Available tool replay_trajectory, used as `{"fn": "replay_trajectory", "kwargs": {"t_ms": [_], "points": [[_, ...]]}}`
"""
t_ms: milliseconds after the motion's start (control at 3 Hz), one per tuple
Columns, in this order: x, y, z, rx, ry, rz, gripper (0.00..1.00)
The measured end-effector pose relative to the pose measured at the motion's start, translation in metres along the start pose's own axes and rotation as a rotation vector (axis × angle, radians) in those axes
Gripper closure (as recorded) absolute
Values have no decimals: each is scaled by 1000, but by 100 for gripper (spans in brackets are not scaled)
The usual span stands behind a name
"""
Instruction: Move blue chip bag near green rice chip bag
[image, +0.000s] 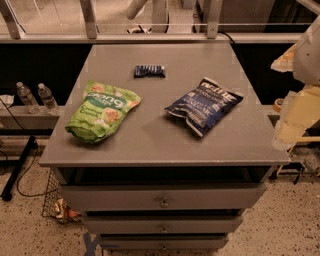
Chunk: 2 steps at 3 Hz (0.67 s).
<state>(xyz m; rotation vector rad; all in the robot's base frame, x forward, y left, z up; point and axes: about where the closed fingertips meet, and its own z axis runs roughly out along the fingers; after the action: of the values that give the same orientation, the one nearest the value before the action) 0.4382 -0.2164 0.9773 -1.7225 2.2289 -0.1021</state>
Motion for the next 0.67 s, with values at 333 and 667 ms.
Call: {"fn": "replay_trajectory", "kwargs": {"t_ms": [333,667], "points": [[0,0,0,0,0,0,0],[1,1,0,4,-13,8,0]]}}
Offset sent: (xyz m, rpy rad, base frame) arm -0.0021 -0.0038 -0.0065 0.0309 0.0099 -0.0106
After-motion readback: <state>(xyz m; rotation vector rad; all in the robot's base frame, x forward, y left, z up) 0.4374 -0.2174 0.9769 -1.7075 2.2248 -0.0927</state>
